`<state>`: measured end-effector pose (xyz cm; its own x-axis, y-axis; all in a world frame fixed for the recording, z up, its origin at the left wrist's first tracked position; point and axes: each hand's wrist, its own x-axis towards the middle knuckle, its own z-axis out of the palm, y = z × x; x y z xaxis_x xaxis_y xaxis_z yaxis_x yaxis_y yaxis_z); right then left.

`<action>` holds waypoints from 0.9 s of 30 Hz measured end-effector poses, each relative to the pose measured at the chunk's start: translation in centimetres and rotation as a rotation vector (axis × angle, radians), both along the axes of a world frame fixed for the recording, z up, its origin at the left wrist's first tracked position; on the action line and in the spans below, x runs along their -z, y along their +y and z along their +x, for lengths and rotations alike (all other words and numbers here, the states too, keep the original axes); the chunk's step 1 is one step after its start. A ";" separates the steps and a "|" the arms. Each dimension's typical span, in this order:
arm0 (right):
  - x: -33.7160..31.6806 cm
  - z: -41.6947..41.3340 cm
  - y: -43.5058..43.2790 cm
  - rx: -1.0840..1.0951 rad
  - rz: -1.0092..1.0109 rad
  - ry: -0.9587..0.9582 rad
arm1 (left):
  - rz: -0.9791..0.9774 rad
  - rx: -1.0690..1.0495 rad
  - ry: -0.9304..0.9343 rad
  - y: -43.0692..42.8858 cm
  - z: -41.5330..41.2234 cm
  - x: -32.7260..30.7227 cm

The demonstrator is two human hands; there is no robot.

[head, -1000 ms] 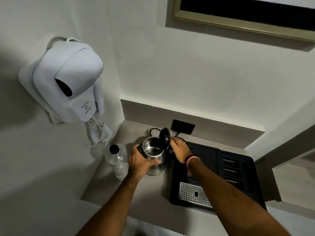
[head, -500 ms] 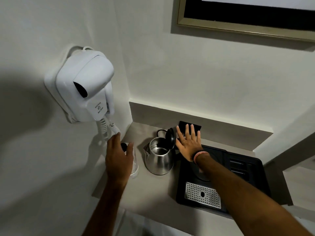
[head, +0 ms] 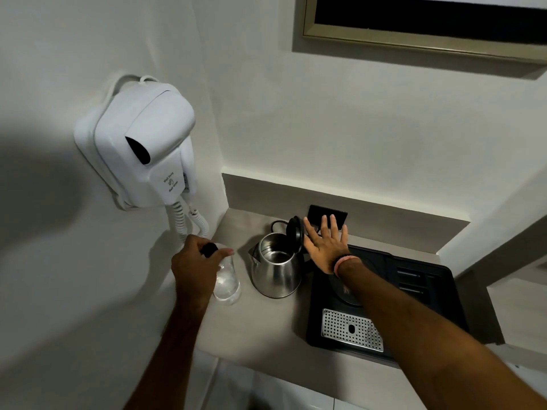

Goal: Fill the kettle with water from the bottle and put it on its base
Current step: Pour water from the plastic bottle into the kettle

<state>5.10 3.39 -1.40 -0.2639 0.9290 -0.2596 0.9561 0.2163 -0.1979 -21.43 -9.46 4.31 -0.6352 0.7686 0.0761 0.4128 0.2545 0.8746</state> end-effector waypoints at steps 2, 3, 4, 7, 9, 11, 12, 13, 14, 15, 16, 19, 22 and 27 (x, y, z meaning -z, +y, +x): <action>-0.1 0.0 -0.1 0.006 -0.017 0.001 | 0.018 -0.013 0.010 0.3 -0.2 0.3; 0.0 0.0 -0.1 0.009 -0.025 0.001 | 0.015 -0.020 0.037 0.5 -0.1 0.3; -0.1 0.0 -0.2 0.013 -0.028 0.001 | 0.000 -0.028 0.072 0.5 0.0 0.2; 0.0 0.0 -0.2 0.020 -0.022 -0.019 | 0.009 -0.084 0.229 0.2 0.4 -0.4; 0.0 0.0 0.0 0.019 -0.008 -0.035 | 0.109 -0.153 0.440 -0.3 0.9 -0.4; -0.1 0.0 0.1 0.011 0.004 -0.040 | 0.206 -0.139 0.518 -0.8 2.0 0.1; 0.0 0.1 0.1 0.012 0.006 -0.039 | 0.194 -0.066 0.476 -1.1 2.9 0.8; -0.1 0.1 0.1 0.015 0.011 -0.039 | 0.153 0.027 0.434 -1.5 3.8 2.0; -0.1 0.1 0.1 0.015 0.015 -0.041 | 0.109 0.117 0.424 -1.9 4.7 3.7; 0.0 0.1 0.1 0.013 0.014 -0.047 | 0.049 0.185 0.438 -2.4 5.6 5.8; -0.1 0.1 0.1 0.012 0.014 -0.055 | -0.031 0.234 0.453 -2.9 6.5 7.7; 0.0 0.3 0.2 0.018 0.013 -0.079 | -0.256 0.315 0.498 -4.3 8.2 12.9; -0.2 0.0 0.3 0.019 0.011 -0.084 | -0.371 0.302 0.403 -4.9 8.7 15.7; 0.4 0.0 0.0 0.030 -0.006 -0.063 | -0.438 0.276 0.430 -5.3 8.1 18.4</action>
